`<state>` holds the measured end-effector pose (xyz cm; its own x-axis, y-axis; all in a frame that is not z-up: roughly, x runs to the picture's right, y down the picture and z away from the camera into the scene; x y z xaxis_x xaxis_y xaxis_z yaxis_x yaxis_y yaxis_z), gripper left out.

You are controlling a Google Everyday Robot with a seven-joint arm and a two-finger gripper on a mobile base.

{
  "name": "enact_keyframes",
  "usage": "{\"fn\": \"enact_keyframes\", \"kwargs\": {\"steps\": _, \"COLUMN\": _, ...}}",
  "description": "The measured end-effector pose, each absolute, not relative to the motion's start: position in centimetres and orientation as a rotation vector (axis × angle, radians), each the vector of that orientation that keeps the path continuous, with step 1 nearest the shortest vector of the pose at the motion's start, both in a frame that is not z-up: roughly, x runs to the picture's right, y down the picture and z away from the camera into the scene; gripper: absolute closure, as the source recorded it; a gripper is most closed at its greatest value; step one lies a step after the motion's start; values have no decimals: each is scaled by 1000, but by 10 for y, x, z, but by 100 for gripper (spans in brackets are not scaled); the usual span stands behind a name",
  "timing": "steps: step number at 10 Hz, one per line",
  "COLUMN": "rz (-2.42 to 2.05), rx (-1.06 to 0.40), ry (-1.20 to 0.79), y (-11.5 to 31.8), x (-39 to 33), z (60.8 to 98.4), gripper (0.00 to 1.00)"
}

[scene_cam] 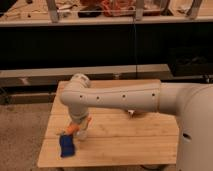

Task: Place the pepper in the ceramic cup

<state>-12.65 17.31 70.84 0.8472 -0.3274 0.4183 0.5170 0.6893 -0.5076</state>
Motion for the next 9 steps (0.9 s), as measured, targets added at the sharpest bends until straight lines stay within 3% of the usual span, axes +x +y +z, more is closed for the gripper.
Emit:
{"fn": "enact_keyframes", "kwargs": {"steps": 5, "rz": -454, "rx": -691, "ry": -313, "y": 165, "x": -112, "z": 718, "gripper": 25}}
{"fn": "enact_keyframes", "kwargs": {"steps": 9, "rz": -464, "rx": -708, "ry": -308, "y": 167, "x": -118, "z": 720, "gripper": 20}}
